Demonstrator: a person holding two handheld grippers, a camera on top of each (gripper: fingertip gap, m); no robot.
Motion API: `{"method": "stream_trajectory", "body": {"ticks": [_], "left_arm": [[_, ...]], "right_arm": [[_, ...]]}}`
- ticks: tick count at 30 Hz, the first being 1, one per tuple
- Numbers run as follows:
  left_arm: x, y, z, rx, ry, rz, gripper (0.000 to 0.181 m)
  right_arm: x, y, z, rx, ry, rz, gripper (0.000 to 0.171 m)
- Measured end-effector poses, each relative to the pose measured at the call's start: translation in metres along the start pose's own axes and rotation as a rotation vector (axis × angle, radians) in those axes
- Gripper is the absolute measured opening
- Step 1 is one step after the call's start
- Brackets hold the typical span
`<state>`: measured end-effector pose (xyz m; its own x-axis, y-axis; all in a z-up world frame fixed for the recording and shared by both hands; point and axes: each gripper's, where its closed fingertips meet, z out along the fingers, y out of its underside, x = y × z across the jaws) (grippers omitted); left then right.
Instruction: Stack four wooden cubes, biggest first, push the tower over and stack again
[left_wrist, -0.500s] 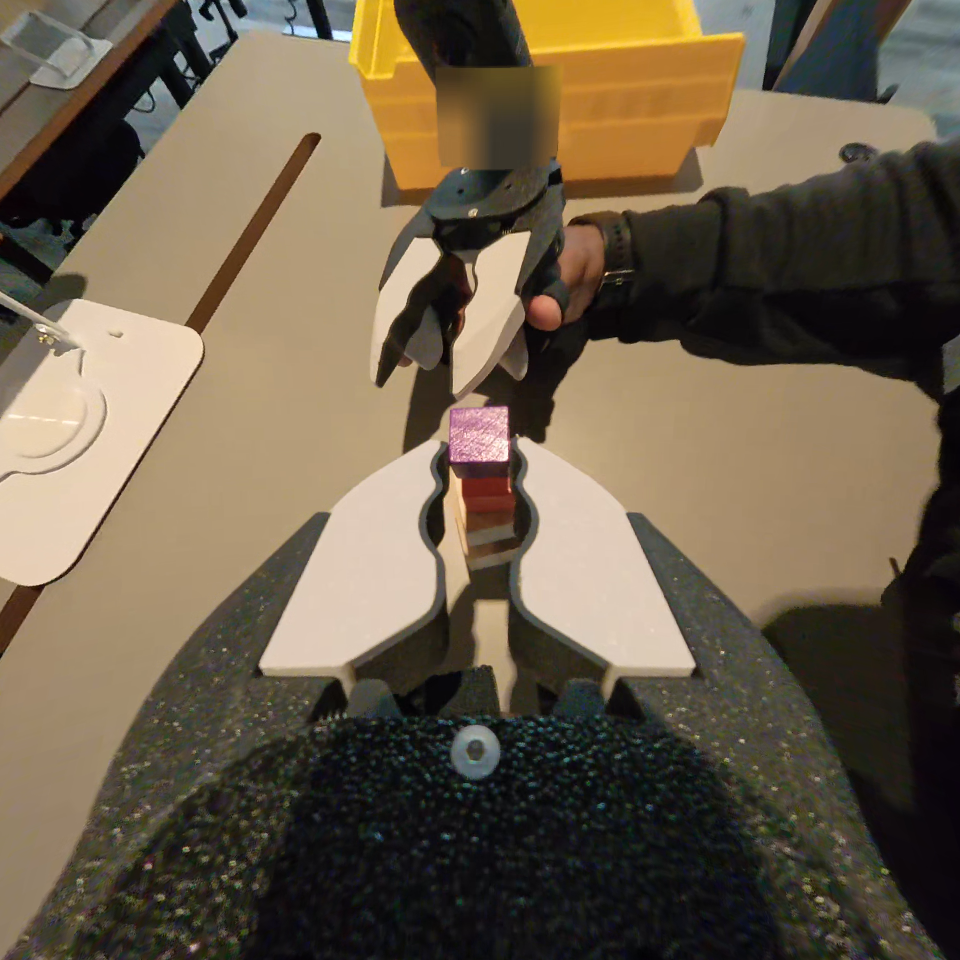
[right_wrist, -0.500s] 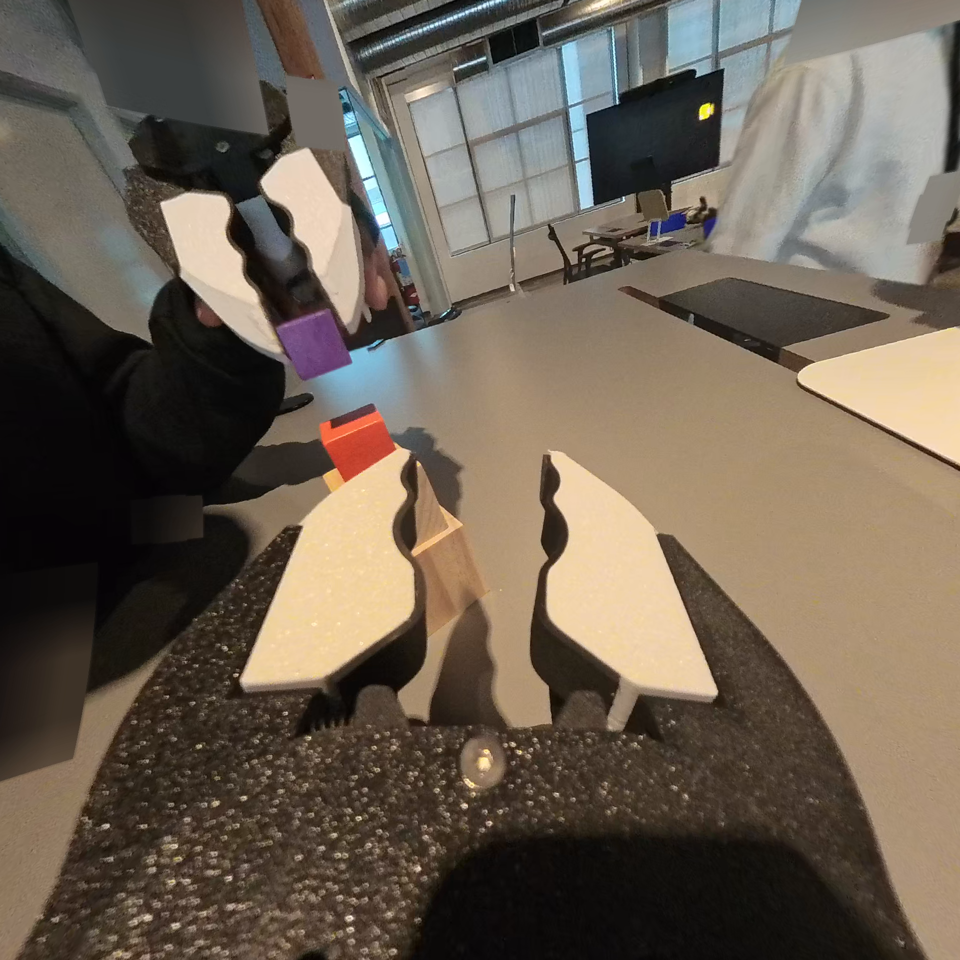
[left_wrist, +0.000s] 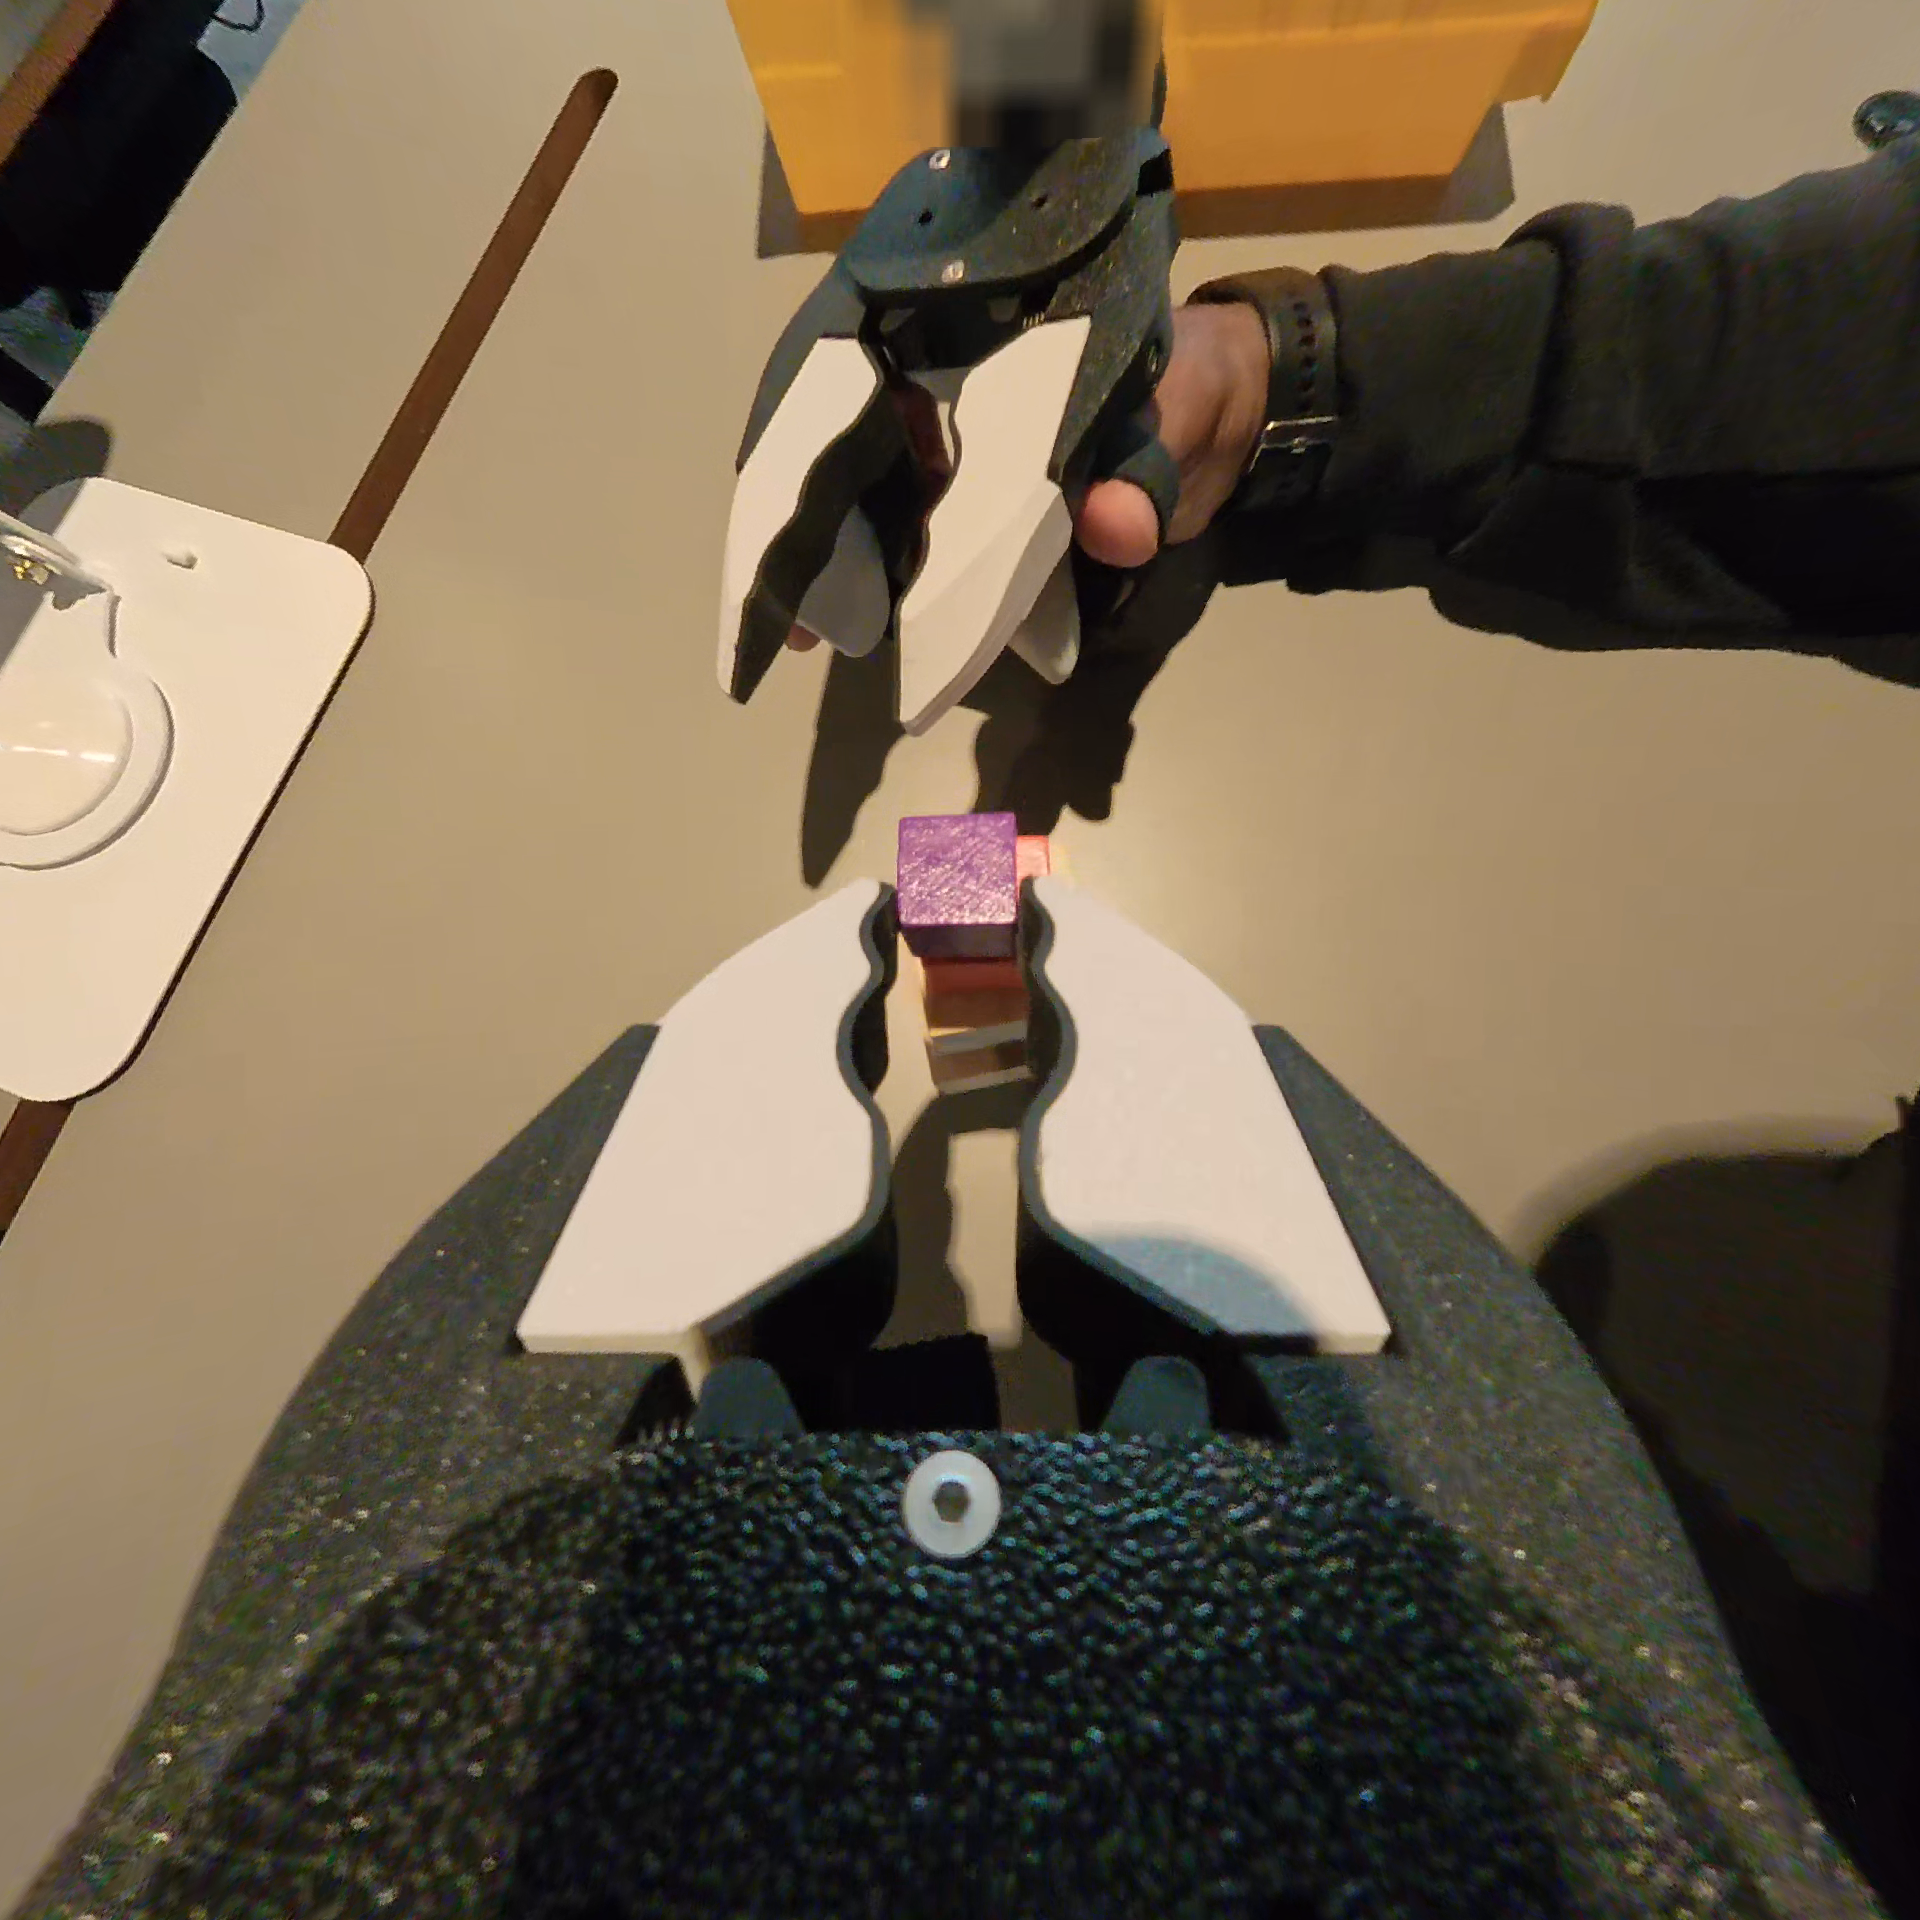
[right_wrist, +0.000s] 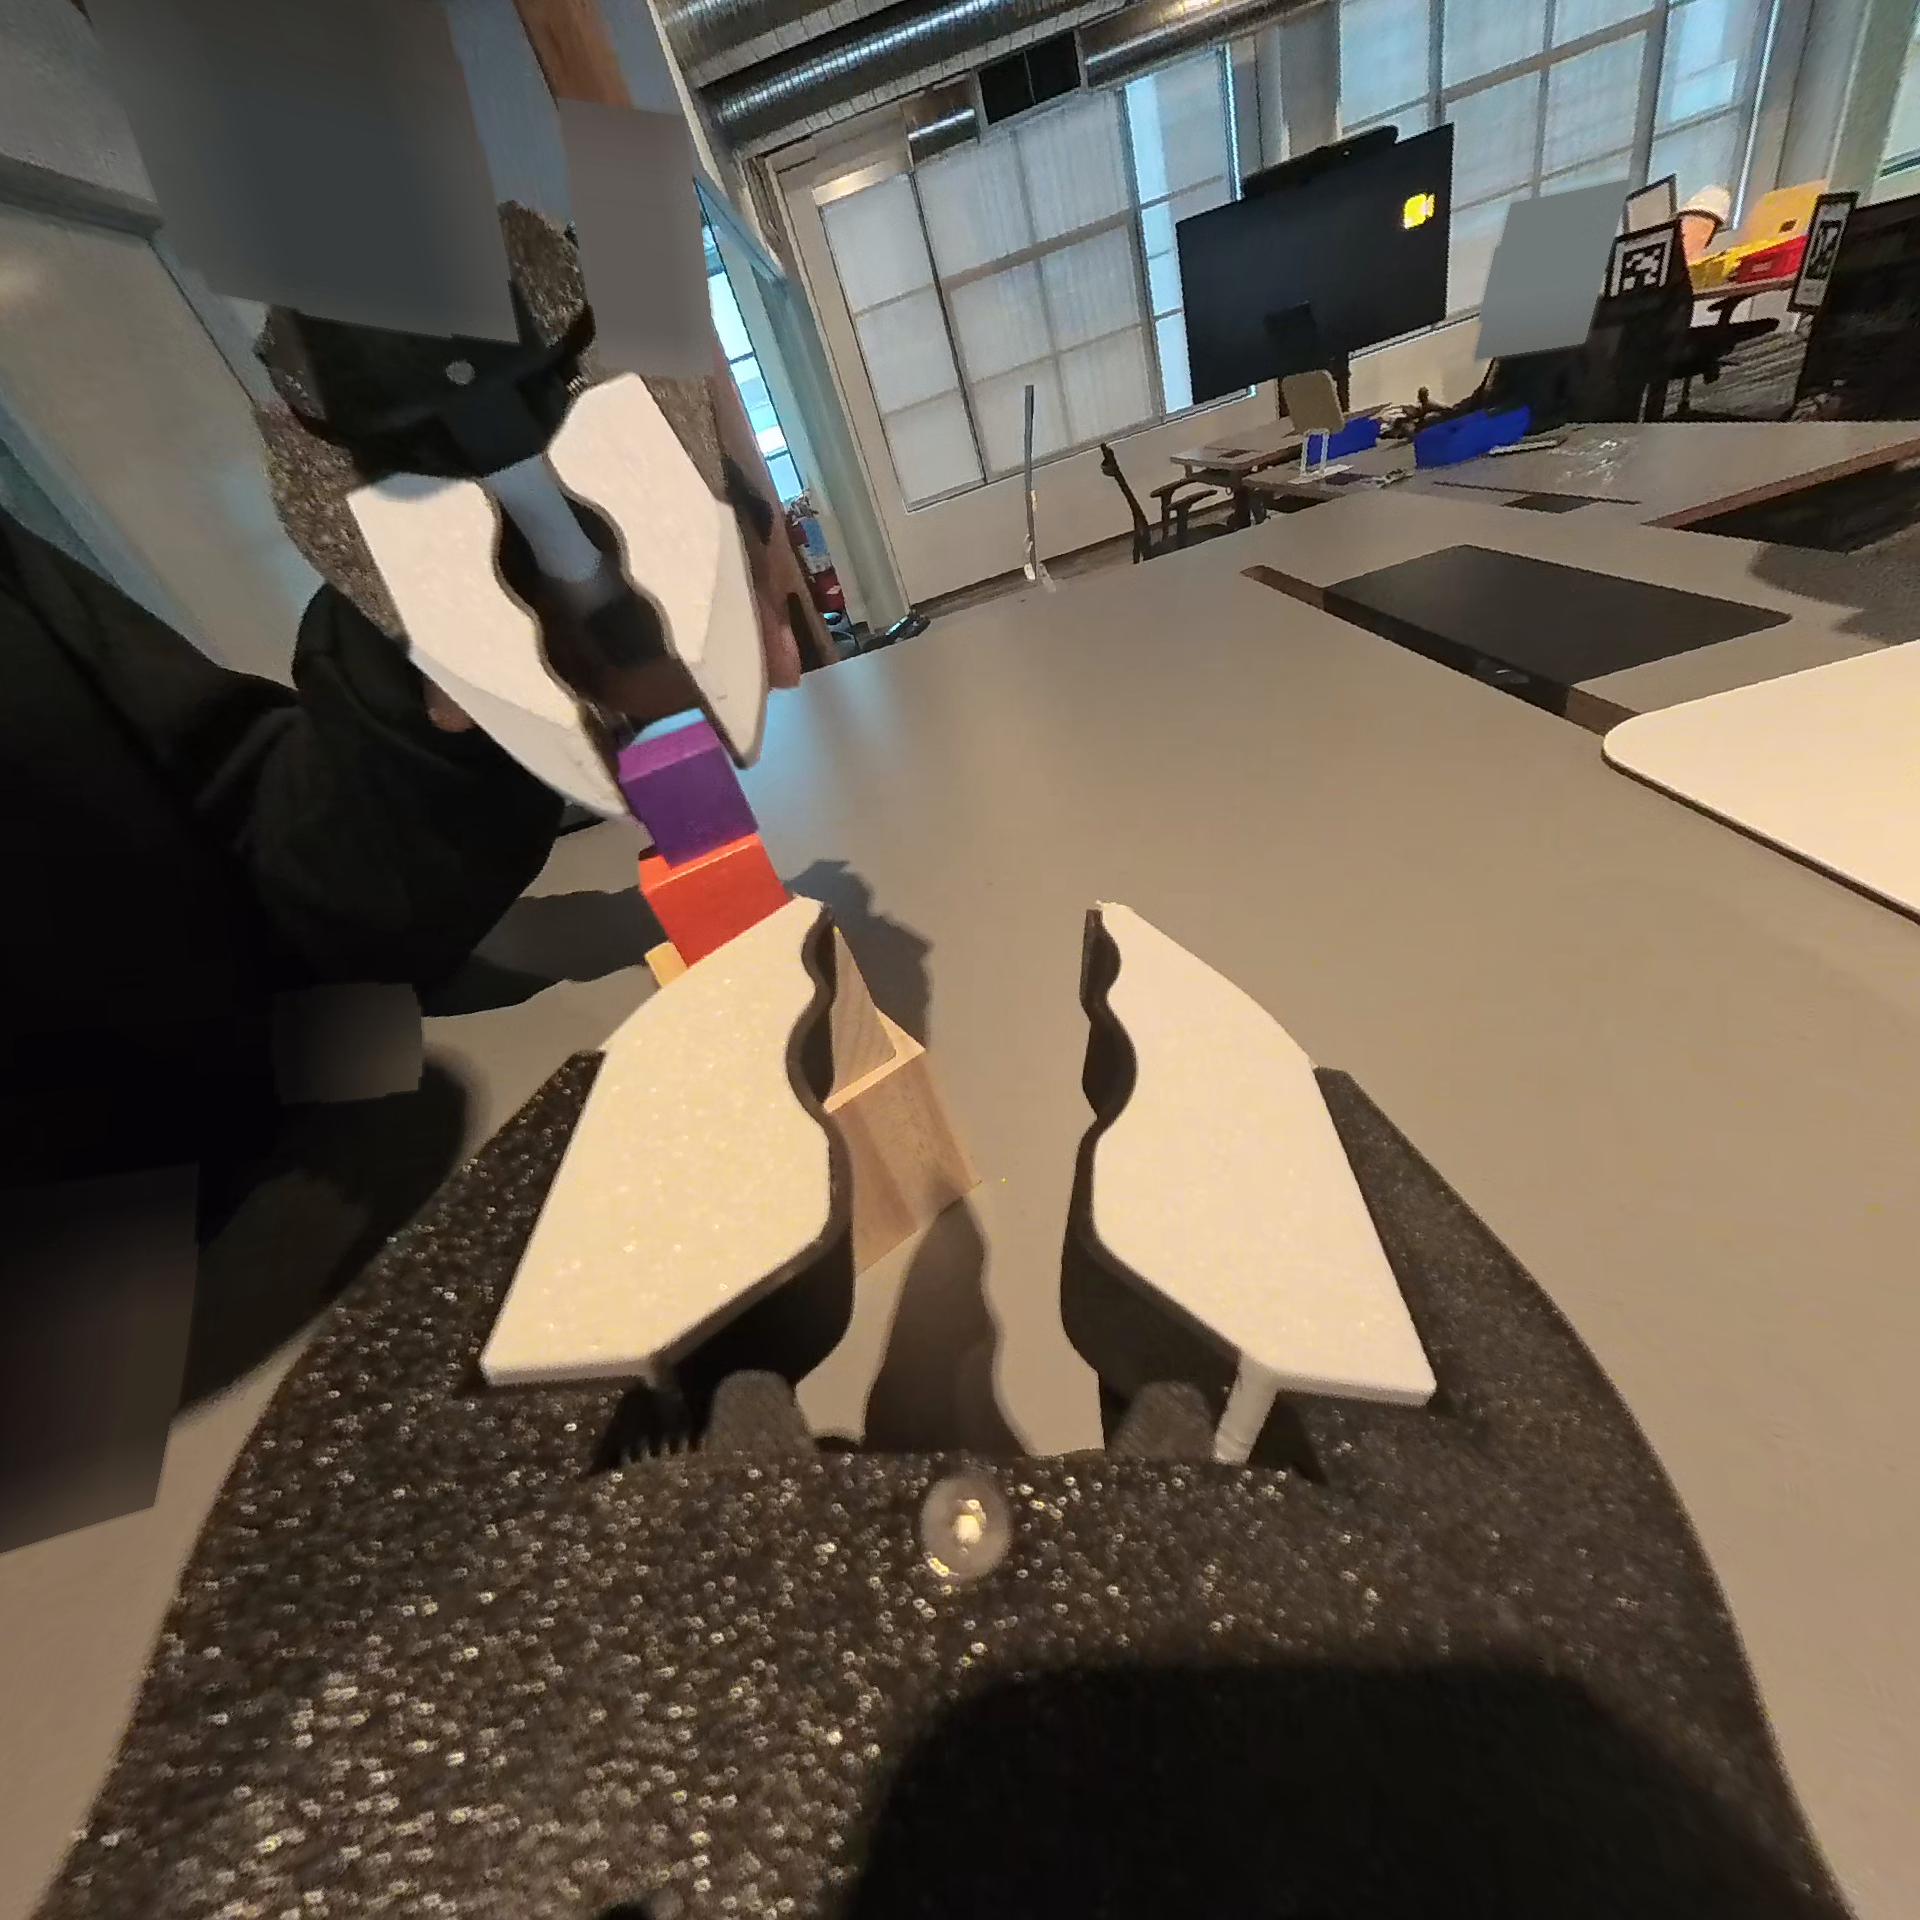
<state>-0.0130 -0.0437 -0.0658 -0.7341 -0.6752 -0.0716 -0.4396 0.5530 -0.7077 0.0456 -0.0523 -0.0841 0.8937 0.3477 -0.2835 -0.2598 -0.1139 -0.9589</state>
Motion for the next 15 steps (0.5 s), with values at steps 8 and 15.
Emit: {"method": "stream_trajectory", "body": {"ticks": [8,15], "left_arm": [[0.001,0.005,0.003,-0.030,-0.009,0.018,0.030],[0.000,0.009,-0.007,-0.005,0.005,0.067,0.047]], "right_arm": [[0.000,0.000,0.000,0.001,-0.006,0.009,0.045],[0.000,0.000,0.000,0.004,-0.012,0.011,0.045]]}}
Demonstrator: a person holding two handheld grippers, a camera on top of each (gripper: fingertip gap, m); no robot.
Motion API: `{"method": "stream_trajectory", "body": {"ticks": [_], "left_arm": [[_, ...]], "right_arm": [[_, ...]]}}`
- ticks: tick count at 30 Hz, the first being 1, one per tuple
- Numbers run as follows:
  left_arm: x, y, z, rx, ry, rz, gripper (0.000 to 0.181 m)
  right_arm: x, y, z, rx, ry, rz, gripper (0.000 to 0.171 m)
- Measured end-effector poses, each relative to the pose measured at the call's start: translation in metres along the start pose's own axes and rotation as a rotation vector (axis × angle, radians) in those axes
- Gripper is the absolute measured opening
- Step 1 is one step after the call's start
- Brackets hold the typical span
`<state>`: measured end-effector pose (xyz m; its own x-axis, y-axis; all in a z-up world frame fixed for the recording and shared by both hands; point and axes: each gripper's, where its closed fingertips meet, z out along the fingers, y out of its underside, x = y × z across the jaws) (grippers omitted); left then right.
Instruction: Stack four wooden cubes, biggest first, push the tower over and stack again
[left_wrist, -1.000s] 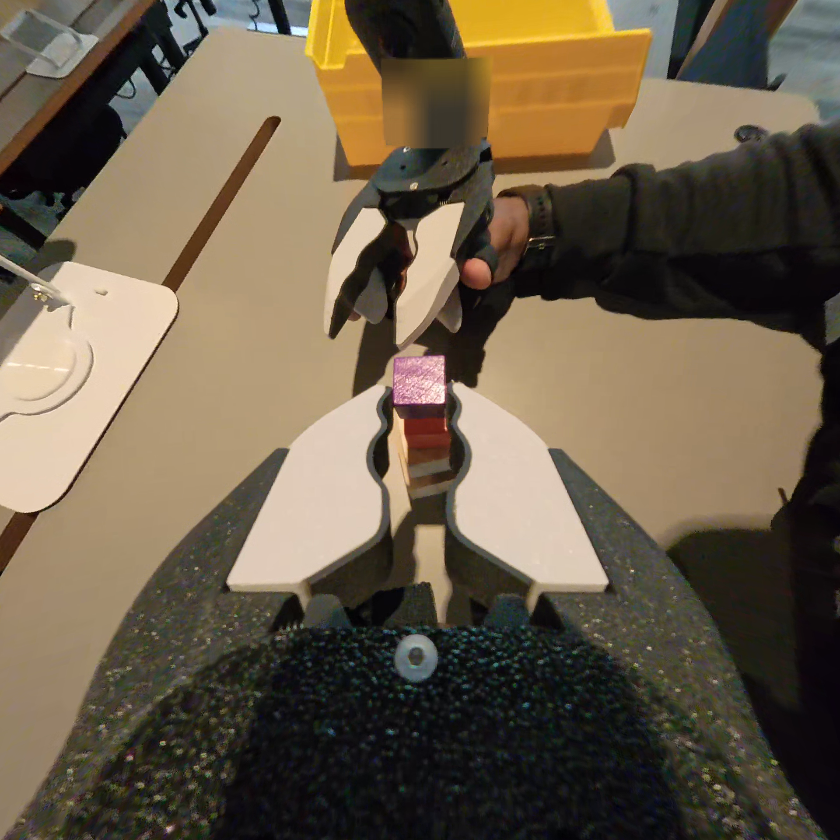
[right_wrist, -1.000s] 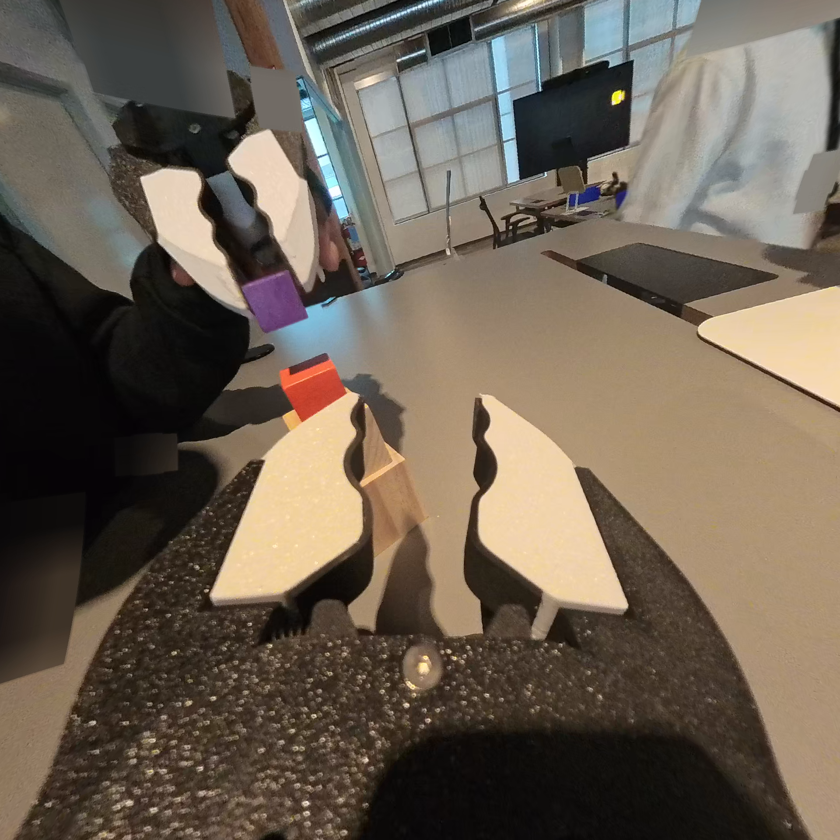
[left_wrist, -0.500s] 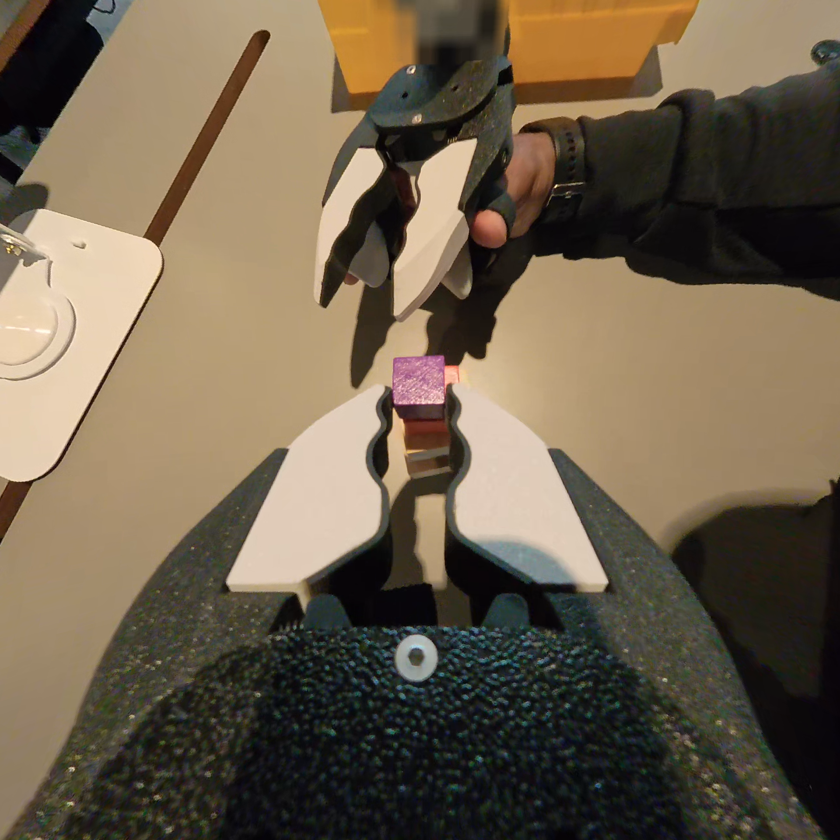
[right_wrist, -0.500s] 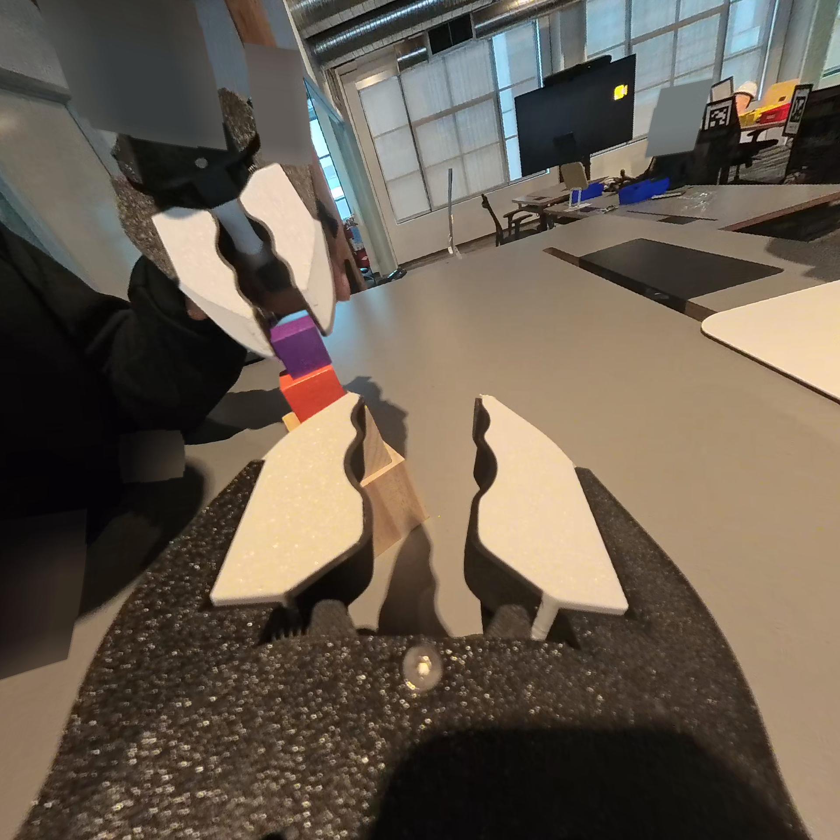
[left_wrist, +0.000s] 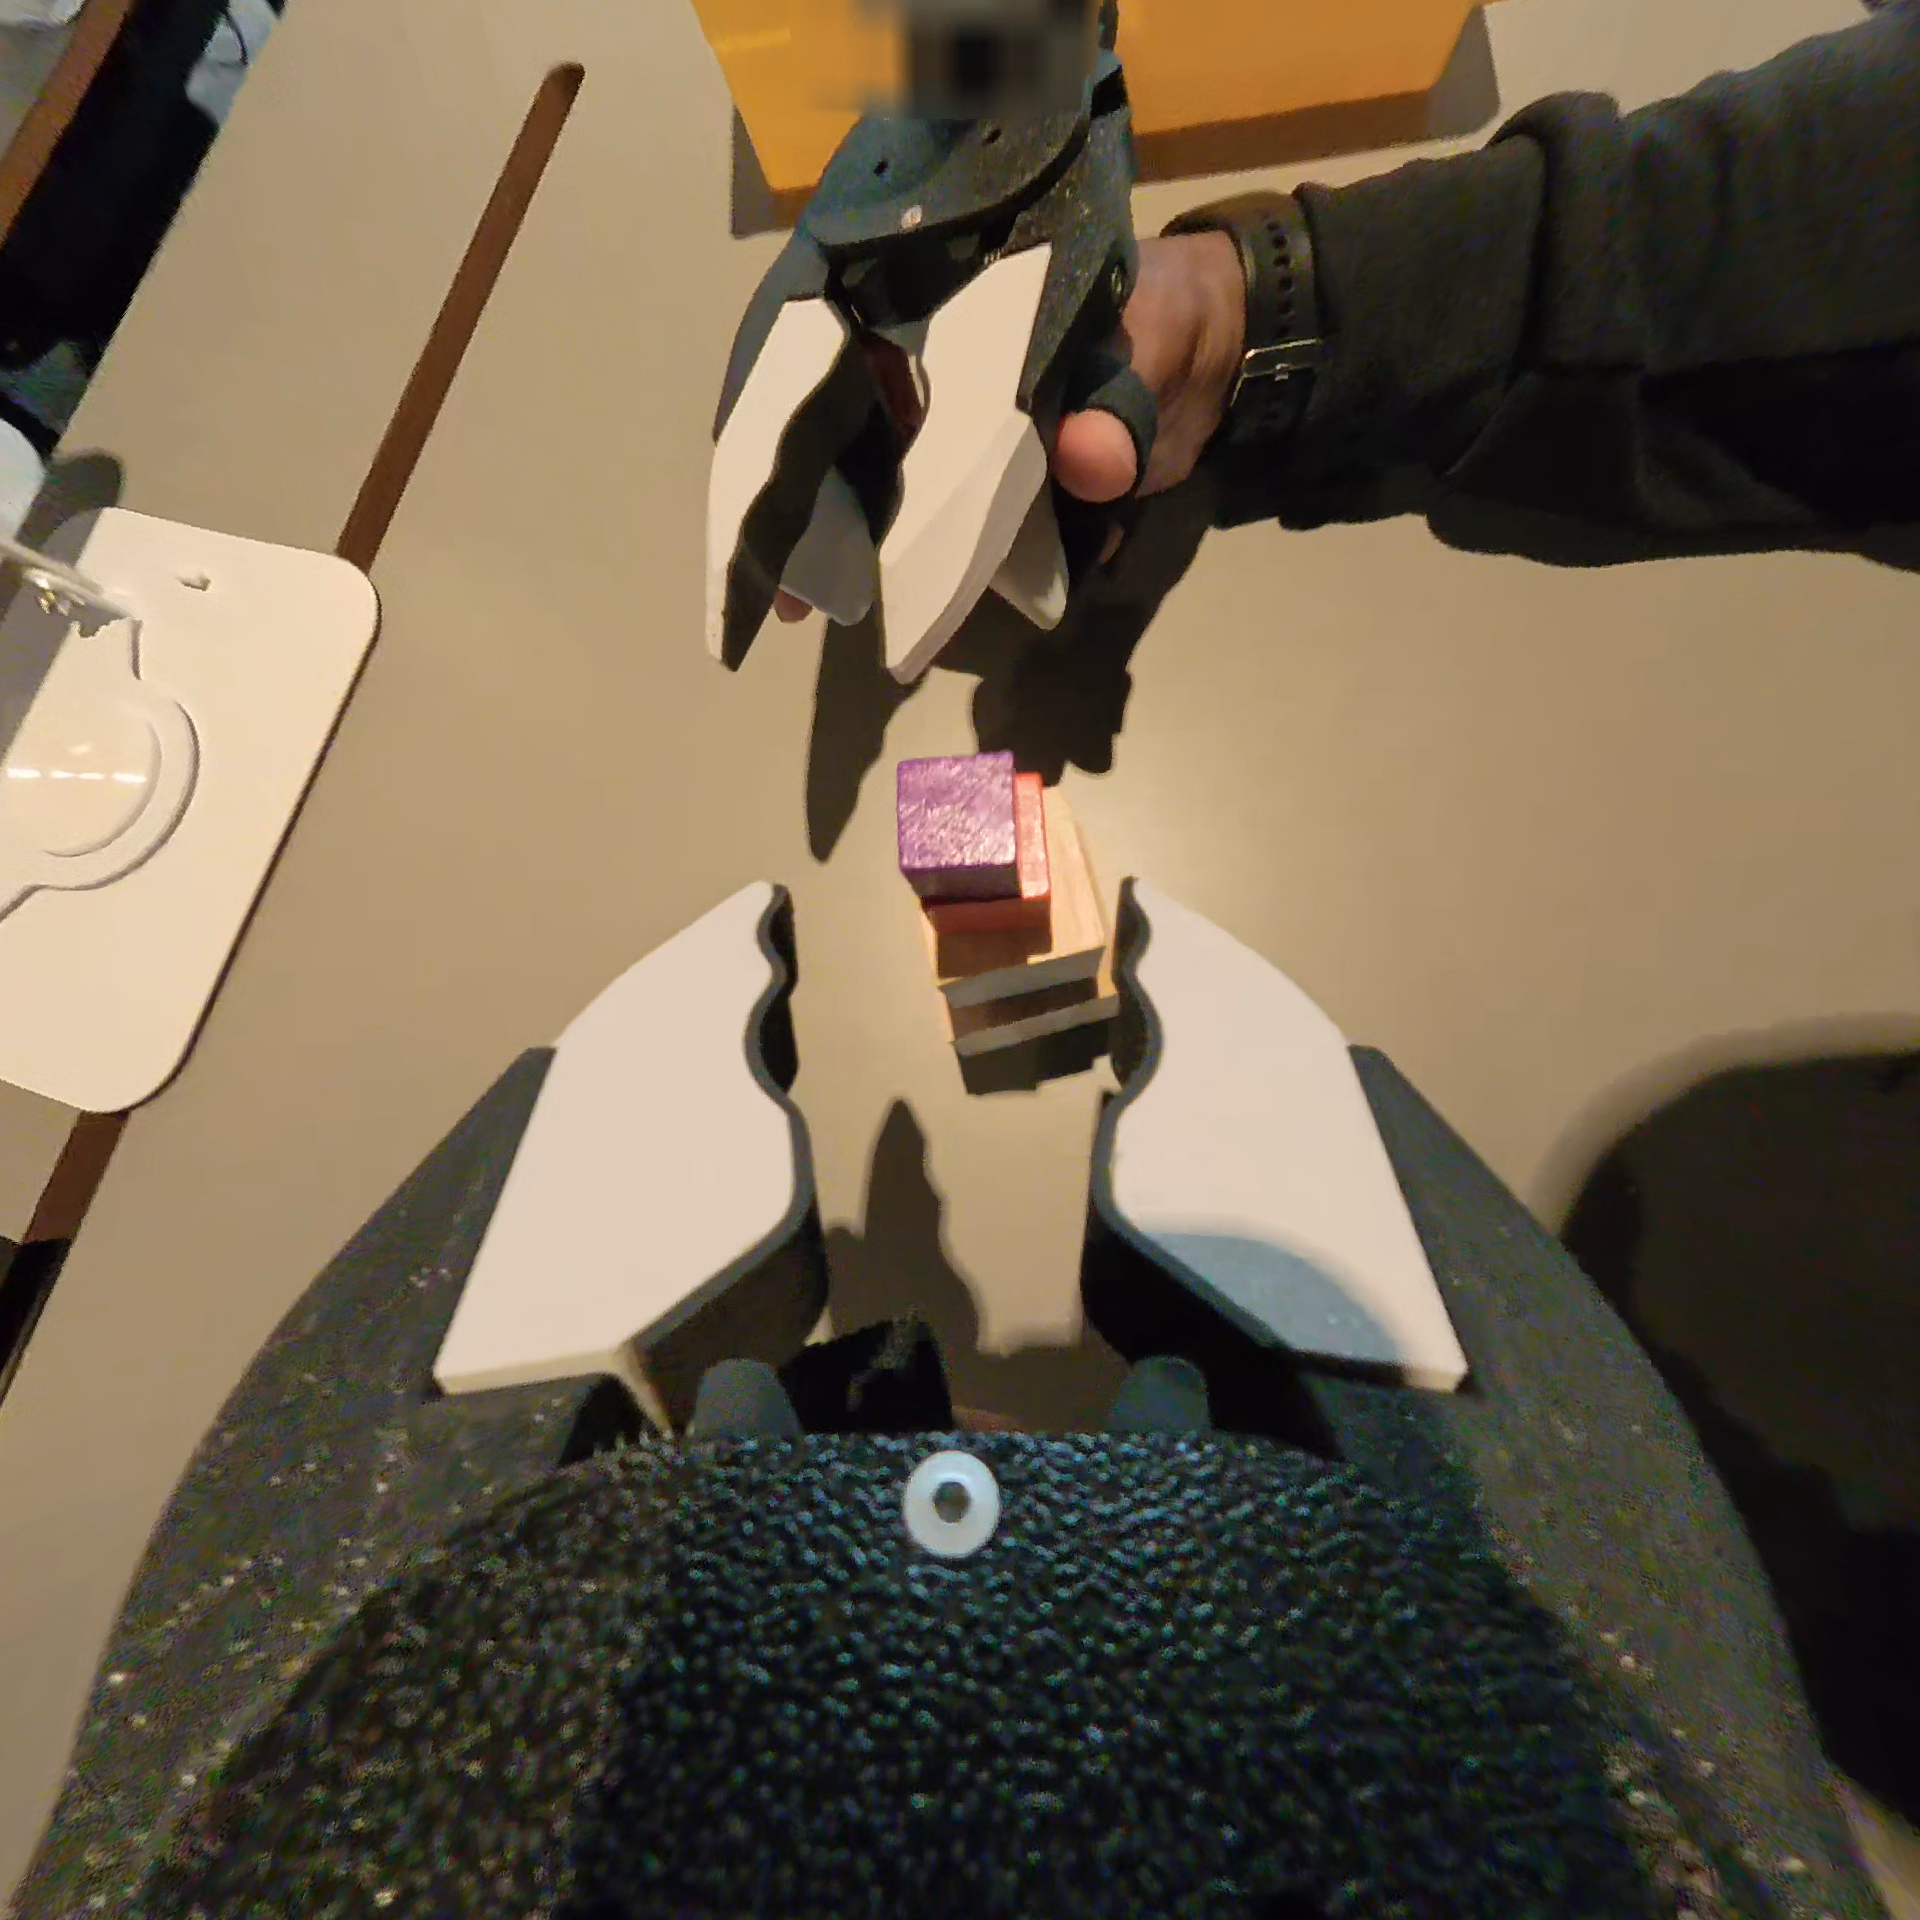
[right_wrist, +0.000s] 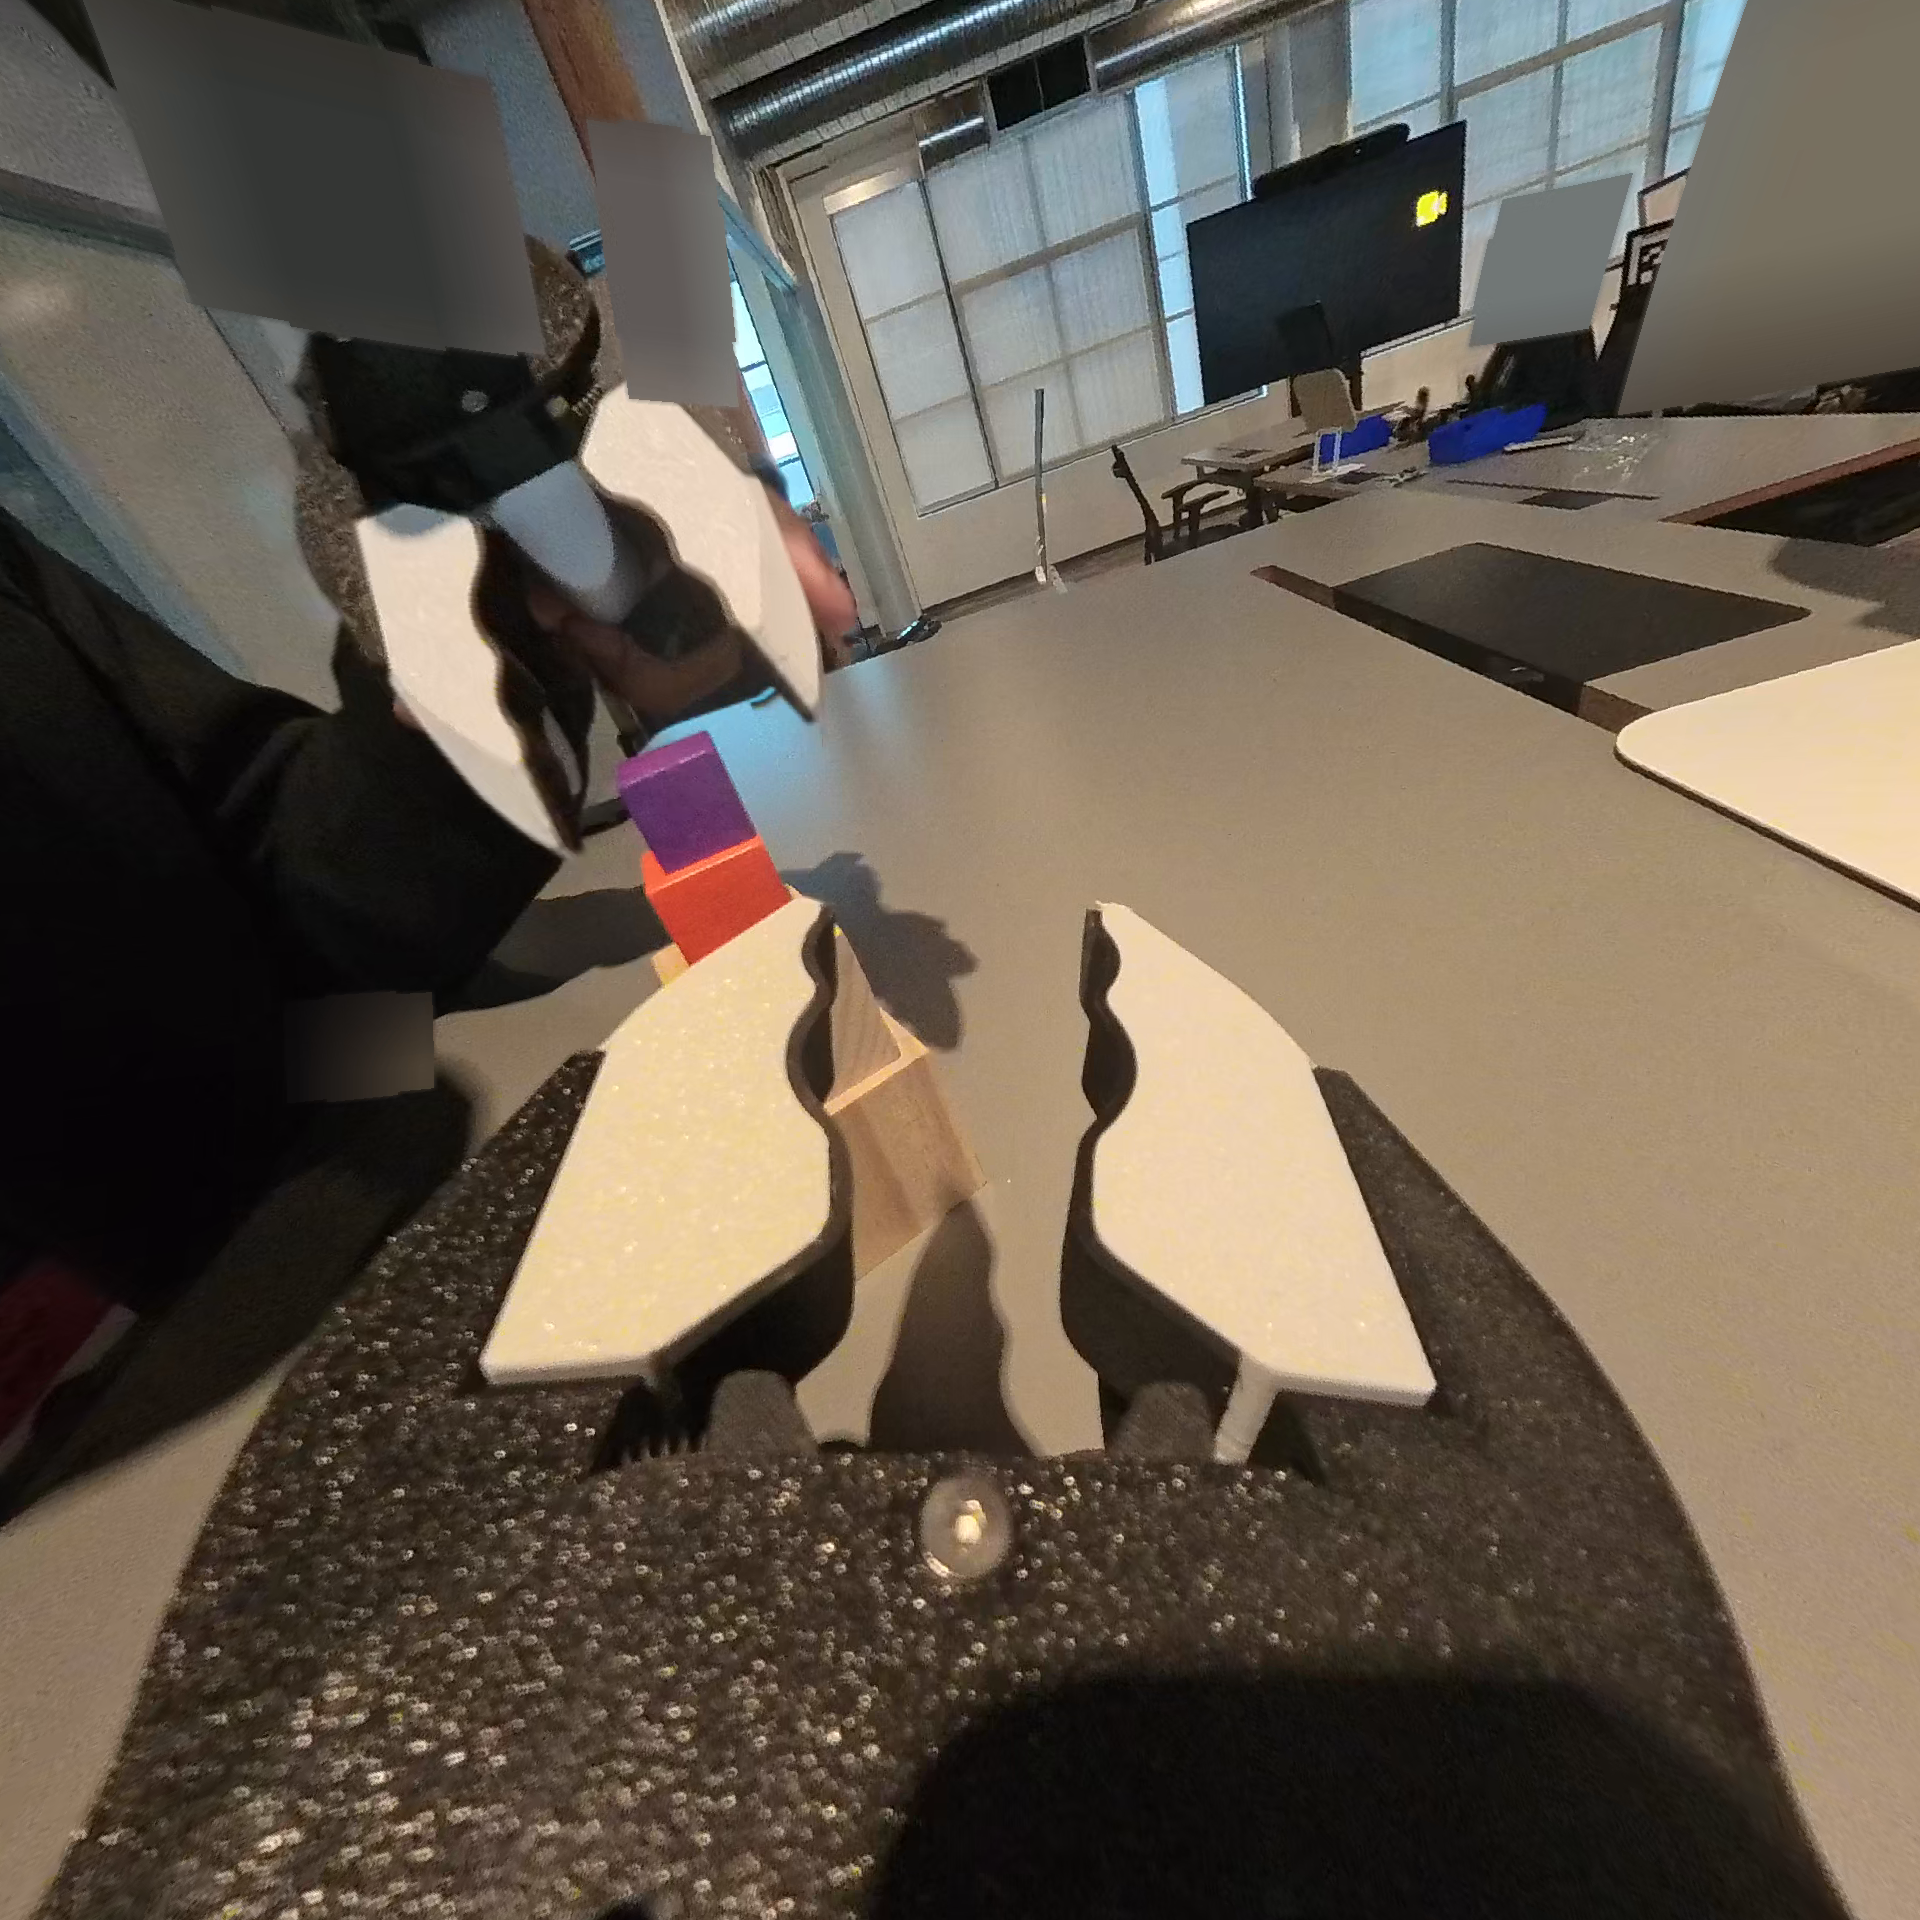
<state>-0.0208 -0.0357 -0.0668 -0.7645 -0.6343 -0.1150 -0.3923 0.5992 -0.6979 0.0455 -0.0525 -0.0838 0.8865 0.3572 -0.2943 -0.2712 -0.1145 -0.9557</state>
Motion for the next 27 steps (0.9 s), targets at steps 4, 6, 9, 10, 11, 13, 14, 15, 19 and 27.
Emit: {"method": "stream_trajectory", "body": {"ticks": [4,6,9,10,11,13,14,15,19,27], "left_arm": [[-0.012,0.009,-0.019,0.197,0.040,0.104,0.048],[-0.018,0.019,-0.018,0.367,0.073,0.138,0.019],[-0.040,0.043,0.010,0.407,0.111,-0.024,0.000],[-0.045,0.050,0.020,0.381,0.089,-0.025,0.000],[-0.046,0.053,0.026,0.363,0.080,-0.014,0.000],[-0.041,0.047,0.031,0.360,0.092,0.003,0.000],[-0.036,0.044,0.033,0.360,0.103,0.012,0.000],[-0.033,0.042,0.036,0.350,0.106,0.020,0.000],[-0.022,0.046,0.048,0.250,0.112,0.053,0.000],[0.035,0.016,0.039,0.236,0.219,0.263,0.000]], "right_arm": [[0.000,-0.001,-0.001,0.005,-0.001,-0.003,0.044],[0.000,-0.001,-0.001,0.005,-0.001,0.002,0.044],[0.001,-0.001,-0.001,0.009,0.003,0.004,0.041],[0.001,-0.002,-0.002,0.017,0.007,0.004,0.039],[0.003,-0.003,-0.003,0.028,0.017,0.004,0.037],[0.009,-0.007,-0.005,0.057,0.052,-0.002,0.032],[0.012,-0.009,-0.007,0.072,0.076,-0.009,0.030],[0.016,-0.011,-0.008,0.086,0.103,-0.017,0.029],[0.023,-0.016,-0.013,0.122,0.146,-0.013,0.028],[0.029,-0.024,-0.021,0.179,0.169,-0.002,0.028]]}}
